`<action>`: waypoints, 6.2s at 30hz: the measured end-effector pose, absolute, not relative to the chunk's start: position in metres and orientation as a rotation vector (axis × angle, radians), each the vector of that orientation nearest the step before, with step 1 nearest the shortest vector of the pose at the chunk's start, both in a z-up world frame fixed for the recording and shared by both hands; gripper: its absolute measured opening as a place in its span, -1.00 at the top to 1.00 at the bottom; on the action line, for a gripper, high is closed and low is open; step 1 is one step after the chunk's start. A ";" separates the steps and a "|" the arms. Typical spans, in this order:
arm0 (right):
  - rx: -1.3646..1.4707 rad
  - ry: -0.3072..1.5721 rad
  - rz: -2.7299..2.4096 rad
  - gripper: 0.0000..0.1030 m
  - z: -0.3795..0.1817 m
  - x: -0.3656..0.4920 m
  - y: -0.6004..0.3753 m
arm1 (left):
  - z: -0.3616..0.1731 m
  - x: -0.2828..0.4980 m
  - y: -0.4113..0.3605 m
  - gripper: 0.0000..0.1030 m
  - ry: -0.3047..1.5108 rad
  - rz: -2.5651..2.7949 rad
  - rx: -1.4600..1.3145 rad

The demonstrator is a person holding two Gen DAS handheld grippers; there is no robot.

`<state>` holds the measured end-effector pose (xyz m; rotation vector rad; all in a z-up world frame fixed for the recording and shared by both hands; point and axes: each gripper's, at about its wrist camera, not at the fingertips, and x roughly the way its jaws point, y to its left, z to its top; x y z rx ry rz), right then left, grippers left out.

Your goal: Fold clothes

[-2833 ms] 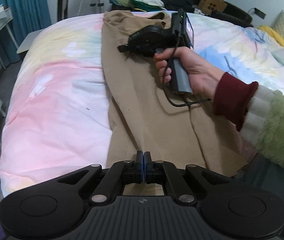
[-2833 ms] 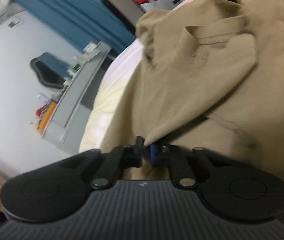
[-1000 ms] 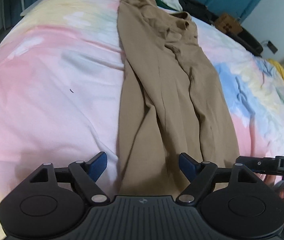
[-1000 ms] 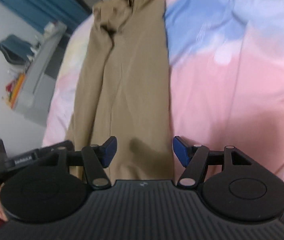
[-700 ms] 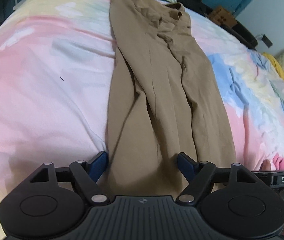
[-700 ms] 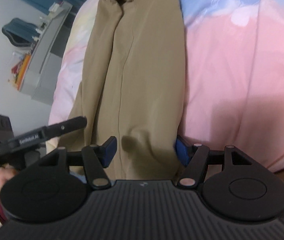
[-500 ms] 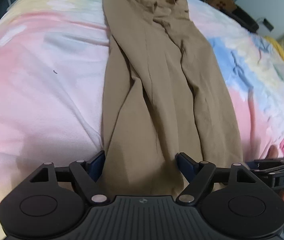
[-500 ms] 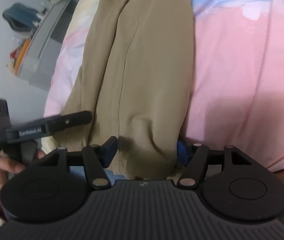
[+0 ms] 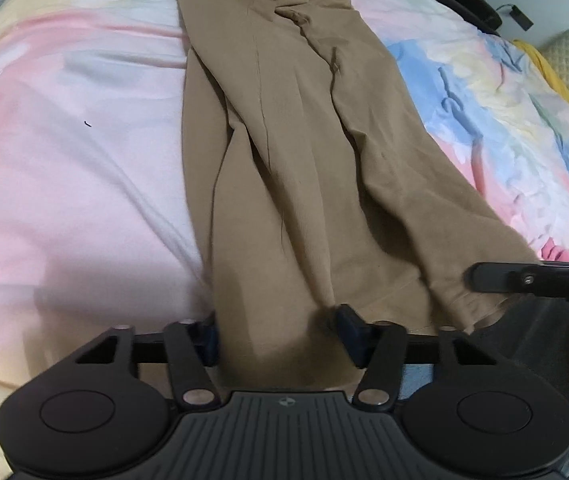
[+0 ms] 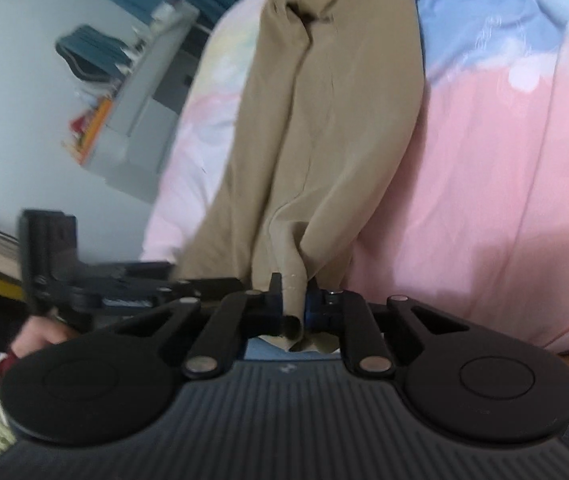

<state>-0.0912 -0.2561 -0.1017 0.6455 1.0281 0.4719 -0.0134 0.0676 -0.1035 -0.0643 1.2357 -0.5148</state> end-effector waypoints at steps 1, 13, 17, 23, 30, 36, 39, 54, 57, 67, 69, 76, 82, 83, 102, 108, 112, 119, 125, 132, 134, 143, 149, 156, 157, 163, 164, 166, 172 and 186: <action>0.651 1.013 0.475 0.78 -0.098 -0.093 -0.259 | -0.102 -0.013 0.068 0.27 1.237 -0.512 -0.069; 0.629 0.835 0.476 0.78 -0.033 -0.111 -0.301 | -0.030 -0.032 0.075 0.85 1.036 -0.556 -0.236; 0.596 0.762 0.475 0.79 -0.010 -0.128 -0.311 | 0.011 -0.053 0.088 0.87 0.926 -0.559 -0.320; 0.651 0.700 0.484 0.79 -0.002 -0.174 -0.328 | 0.041 -0.107 0.105 0.87 0.845 -0.595 -0.364; 0.664 0.718 0.488 0.79 -0.019 -0.228 -0.333 | 0.030 -0.175 0.113 0.87 0.845 -0.643 -0.402; 0.647 0.669 0.478 0.79 -0.002 -0.189 -0.331 | 0.049 -0.147 0.110 0.87 0.731 -0.614 -0.375; 0.635 0.634 0.456 0.79 0.009 -0.149 -0.331 | 0.064 -0.115 0.104 0.86 0.671 -0.603 -0.363; 0.499 0.621 0.251 0.78 -0.048 0.068 -0.315 | -0.005 0.099 0.058 0.85 0.628 -0.401 -0.284; 0.450 0.641 0.227 0.77 -0.073 0.094 -0.312 | -0.036 0.123 0.051 0.84 0.657 -0.367 -0.227; 0.498 0.680 0.216 0.57 -0.115 0.120 -0.318 | -0.085 0.147 0.049 0.33 0.700 -0.362 -0.211; 0.500 0.684 0.256 0.04 -0.113 0.116 -0.315 | -0.078 0.136 0.047 0.07 0.690 -0.365 -0.206; 0.432 0.619 0.344 -0.25 -0.089 0.078 -0.298 | -0.058 0.070 0.062 -0.22 0.674 -0.351 -0.215; 0.371 0.621 0.223 -0.24 -0.083 0.043 -0.298 | -0.050 0.043 0.063 -0.22 0.679 -0.334 -0.155; 0.366 0.637 0.188 -0.24 -0.084 0.039 -0.300 | -0.052 0.042 0.063 -0.22 0.684 -0.334 -0.152; 0.413 0.815 0.101 0.04 -0.126 0.029 -0.306 | -0.086 0.043 0.058 0.97 0.813 -0.317 -0.197; 0.352 0.795 0.073 0.79 -0.120 0.025 -0.306 | -0.067 0.030 0.069 0.98 0.783 -0.320 -0.249; 0.344 0.802 0.063 0.80 -0.122 0.027 -0.307 | -0.073 0.033 0.060 0.97 0.798 -0.294 -0.199; 0.323 0.791 0.059 0.79 -0.119 0.027 -0.304 | -0.079 0.038 0.059 0.91 0.818 -0.282 -0.216; 0.291 0.753 0.061 0.77 -0.110 0.022 -0.299 | -0.064 0.025 0.054 0.57 0.789 -0.282 -0.197; 0.246 0.712 0.058 0.76 -0.100 0.017 -0.294 | -0.047 -0.005 0.041 -0.04 0.743 -0.311 -0.174; 0.238 0.700 0.061 0.76 -0.097 0.016 -0.292 | -0.044 -0.013 0.037 -0.12 0.733 -0.325 -0.177; 0.220 0.673 0.083 0.76 -0.090 0.014 -0.284 | -0.063 -0.008 0.041 -0.34 0.871 -0.374 -0.369; 0.219 0.672 0.098 0.76 -0.089 0.014 -0.280 | -0.092 0.006 0.055 -0.35 1.000 -0.387 -0.595; 0.240 0.662 0.110 0.76 -0.087 0.012 -0.279 | -0.123 0.016 0.065 -0.38 1.033 -0.350 -0.811; 0.265 0.660 0.118 0.76 -0.086 0.011 -0.280 | -0.127 0.016 0.067 -0.38 1.036 -0.337 -0.836; 0.674 0.720 0.293 0.47 -0.093 0.001 -0.297 | -0.139 0.015 0.076 -0.36 0.972 -0.262 -0.951; 0.735 0.738 0.317 0.20 -0.098 -0.001 -0.297 | -0.141 0.016 0.078 -0.36 0.965 -0.258 -0.976; 0.827 0.778 0.343 -0.25 -0.109 -0.004 -0.295 | -0.144 0.017 0.083 -0.33 0.949 -0.250 -1.026; 1.158 0.990 0.386 -0.49 -0.159 -0.002 -0.286 | -0.150 0.022 0.087 -0.28 0.926 -0.253 -1.063; 1.128 0.853 0.063 0.72 -0.166 -0.008 -0.316 | -0.142 0.034 0.087 0.81 0.830 -0.242 -1.041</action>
